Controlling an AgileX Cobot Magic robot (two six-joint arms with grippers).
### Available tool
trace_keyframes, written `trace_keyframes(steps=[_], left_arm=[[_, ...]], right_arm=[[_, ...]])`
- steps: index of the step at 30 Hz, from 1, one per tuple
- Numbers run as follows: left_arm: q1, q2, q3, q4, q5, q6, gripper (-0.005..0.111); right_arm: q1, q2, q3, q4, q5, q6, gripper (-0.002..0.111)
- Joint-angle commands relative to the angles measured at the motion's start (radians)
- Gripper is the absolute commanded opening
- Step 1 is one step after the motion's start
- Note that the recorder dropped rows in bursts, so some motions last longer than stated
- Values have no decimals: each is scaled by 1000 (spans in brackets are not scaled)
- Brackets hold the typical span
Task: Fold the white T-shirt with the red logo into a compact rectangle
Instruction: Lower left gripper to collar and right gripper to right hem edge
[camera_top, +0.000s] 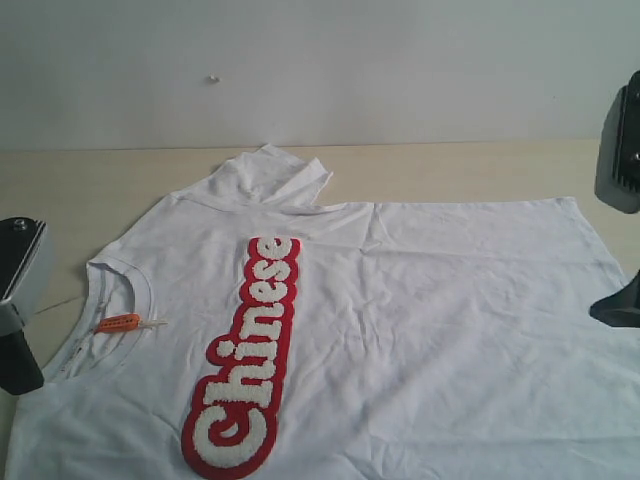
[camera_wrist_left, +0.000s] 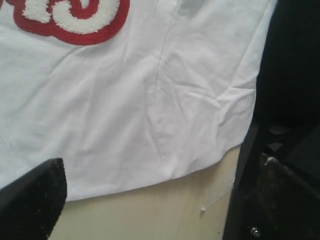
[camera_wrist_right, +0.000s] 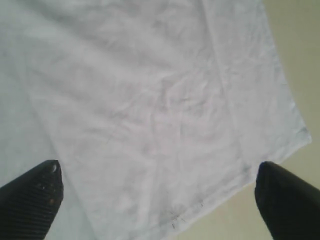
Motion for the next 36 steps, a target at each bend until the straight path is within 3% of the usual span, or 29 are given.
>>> trace_keyframes(steps=[1, 4, 9, 11, 16, 21, 28, 32, 36], left_arm=[[-5, -5, -2, -2, -77, 37, 100], [-5, 10, -2, 50, -223, 51, 100], [-5, 167, -8, 290, -409, 172, 100], [-5, 255, -56, 375, -406, 211, 98], [-5, 486, -290, 385, -354, 229, 85], [-5, 618, -434, 385, -301, 229, 85], [-5, 683, -482, 373, -316, 211, 86], [3, 684, -482, 366, -340, 170, 103], [5, 687, -482, 359, -355, 166, 105]], right_arm=[[1, 4, 4, 74, 10, 16, 105], [1, 18, 4, -44, 56, -92, 105], [1, 139, 1, -206, 61, -116, 105], [1, 201, 1, -206, 43, -153, 105], [1, 336, 1, -206, -62, -202, 105], [1, 396, -3, -224, -174, -207, 105], [1, 468, -124, -200, -110, -221, 105], [1, 482, -172, -179, -93, -221, 105], [1, 495, -181, -179, -91, -223, 105]])
